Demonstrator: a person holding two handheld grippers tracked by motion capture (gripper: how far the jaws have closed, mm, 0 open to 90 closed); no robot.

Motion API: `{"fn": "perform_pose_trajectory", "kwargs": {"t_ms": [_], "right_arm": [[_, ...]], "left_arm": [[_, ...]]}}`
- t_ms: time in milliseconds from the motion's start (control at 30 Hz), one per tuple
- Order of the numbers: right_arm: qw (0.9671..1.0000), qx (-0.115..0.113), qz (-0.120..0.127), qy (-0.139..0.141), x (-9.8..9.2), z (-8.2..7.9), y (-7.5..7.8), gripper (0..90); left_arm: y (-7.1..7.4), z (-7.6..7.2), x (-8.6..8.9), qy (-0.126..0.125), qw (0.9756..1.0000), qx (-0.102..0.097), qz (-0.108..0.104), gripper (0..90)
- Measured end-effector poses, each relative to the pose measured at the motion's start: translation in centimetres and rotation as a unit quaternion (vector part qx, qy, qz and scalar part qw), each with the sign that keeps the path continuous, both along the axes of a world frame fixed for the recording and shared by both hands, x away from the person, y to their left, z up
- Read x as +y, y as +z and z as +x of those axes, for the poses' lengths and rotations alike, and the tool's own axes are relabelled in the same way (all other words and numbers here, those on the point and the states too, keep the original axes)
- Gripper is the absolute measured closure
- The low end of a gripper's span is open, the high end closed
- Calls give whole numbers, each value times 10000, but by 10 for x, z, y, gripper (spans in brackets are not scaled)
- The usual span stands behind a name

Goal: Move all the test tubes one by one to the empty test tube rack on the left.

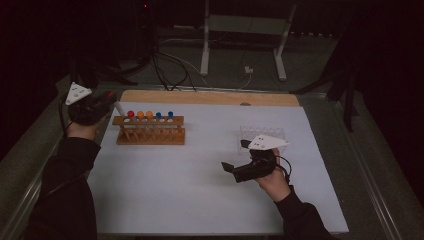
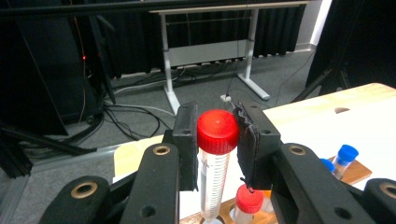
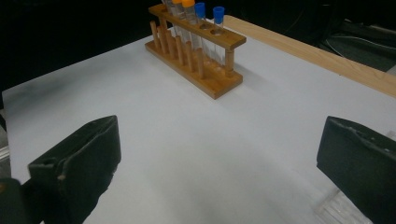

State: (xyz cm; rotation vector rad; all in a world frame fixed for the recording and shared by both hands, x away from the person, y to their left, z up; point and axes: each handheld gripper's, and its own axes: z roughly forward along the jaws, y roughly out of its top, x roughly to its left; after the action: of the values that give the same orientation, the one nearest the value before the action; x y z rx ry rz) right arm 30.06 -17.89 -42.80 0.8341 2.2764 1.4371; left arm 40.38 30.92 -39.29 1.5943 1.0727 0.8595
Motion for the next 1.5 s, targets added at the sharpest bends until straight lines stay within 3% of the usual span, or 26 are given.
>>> {"fn": "perform_pose_trajectory", "kwargs": {"t_ms": [800,1500], "right_arm": [[10000,46,52,-19,-4,1,0,0],[9999,64,125,-9,-5,1,1,0]], "left_arm": [[-46,6,-6,-3,9995,319,-65,718],[-60,11,-12,17,9979,568,297,717]]}}
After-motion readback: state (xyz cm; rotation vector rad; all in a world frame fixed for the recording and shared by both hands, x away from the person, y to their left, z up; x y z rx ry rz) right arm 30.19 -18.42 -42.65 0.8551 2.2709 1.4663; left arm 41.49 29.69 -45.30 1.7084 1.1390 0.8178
